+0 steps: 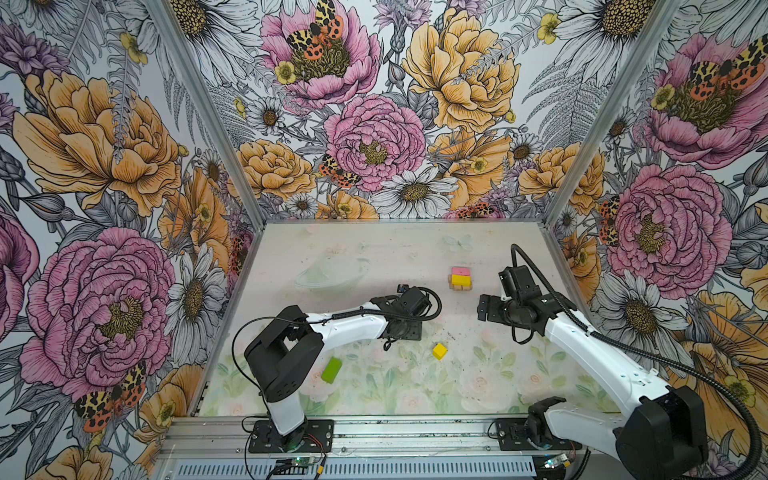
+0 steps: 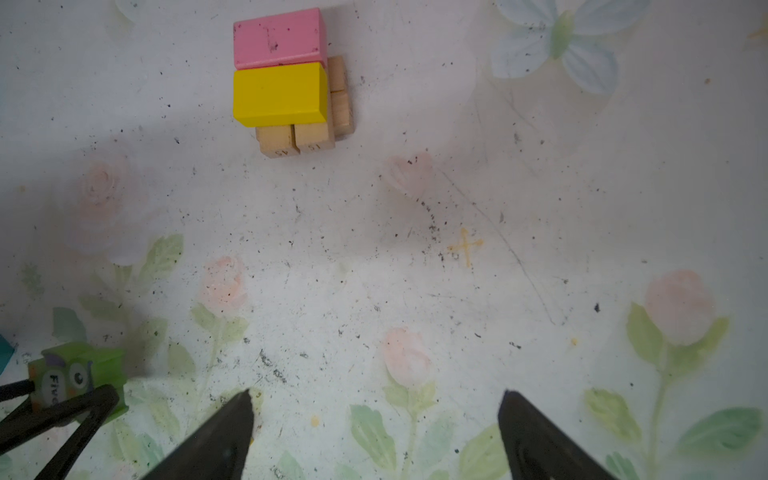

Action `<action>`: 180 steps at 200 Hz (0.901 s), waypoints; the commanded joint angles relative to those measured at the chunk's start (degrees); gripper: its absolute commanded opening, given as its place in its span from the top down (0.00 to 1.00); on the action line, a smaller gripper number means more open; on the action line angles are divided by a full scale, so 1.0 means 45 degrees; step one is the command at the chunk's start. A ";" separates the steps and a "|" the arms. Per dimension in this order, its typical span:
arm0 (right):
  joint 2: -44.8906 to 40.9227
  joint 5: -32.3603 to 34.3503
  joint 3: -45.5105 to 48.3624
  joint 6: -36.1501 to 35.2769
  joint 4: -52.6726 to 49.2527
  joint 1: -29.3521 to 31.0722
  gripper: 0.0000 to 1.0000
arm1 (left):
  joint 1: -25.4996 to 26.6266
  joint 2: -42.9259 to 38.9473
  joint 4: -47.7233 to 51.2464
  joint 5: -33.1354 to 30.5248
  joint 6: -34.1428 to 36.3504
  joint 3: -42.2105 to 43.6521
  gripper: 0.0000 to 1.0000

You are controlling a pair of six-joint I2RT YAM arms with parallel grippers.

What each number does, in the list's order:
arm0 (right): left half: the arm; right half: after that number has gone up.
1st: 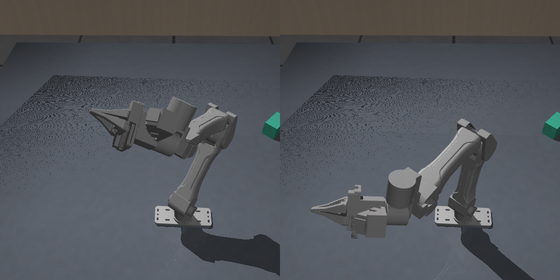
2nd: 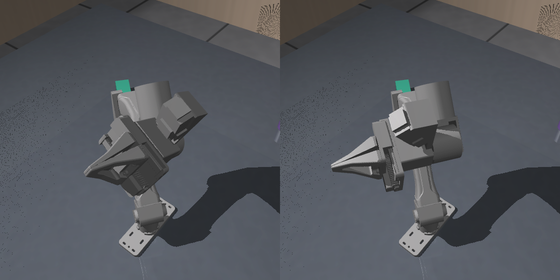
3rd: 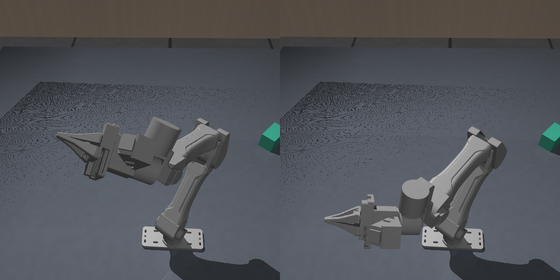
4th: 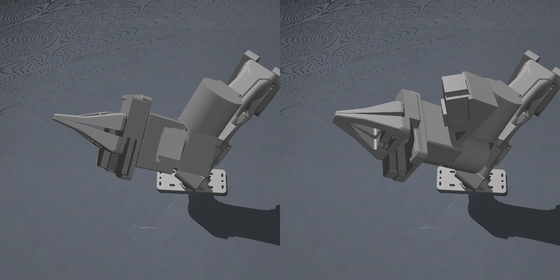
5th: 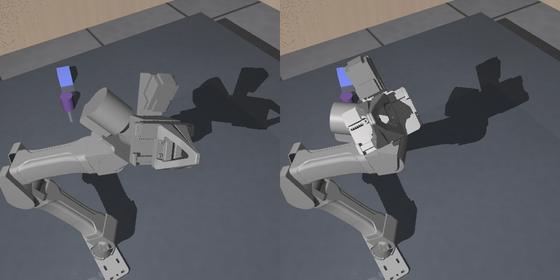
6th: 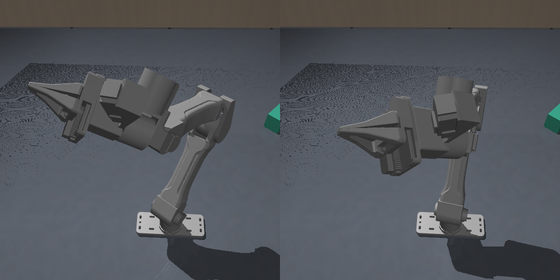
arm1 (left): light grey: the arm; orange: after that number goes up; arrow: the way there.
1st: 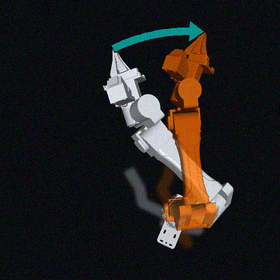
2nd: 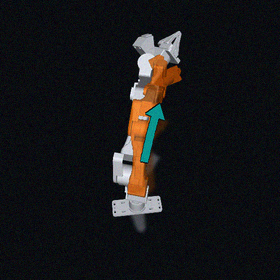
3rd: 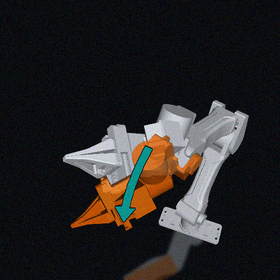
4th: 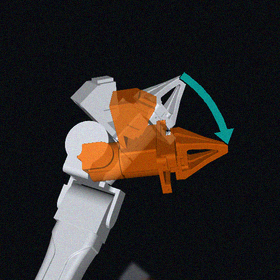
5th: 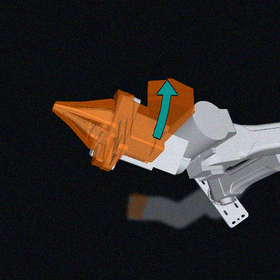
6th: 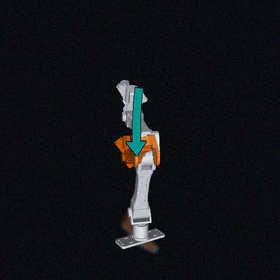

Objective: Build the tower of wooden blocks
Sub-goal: 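Carry the owl block with the left gripper over to the stack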

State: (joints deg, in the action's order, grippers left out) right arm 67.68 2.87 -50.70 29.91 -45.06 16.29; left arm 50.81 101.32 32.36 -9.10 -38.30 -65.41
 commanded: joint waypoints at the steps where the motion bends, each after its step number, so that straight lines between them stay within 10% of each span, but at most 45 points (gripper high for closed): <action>1: 0.0120 -0.0256 -0.0590 -0.0300 0.0268 -0.0264 0.06 | -0.0380 0.0537 0.0114 0.0459 0.0948 -0.0979 0.39; 180: 0.1029 -0.0854 -0.1737 -0.0592 -0.0060 -0.1253 0.06 | -0.1972 0.4658 0.0133 0.1730 0.2369 -0.5558 0.28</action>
State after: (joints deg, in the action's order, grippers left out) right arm 72.16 -0.34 -56.12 27.79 -44.56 10.98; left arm 41.91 121.95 33.17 -2.50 -29.28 -89.10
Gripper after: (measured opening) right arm 0.942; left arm 0.703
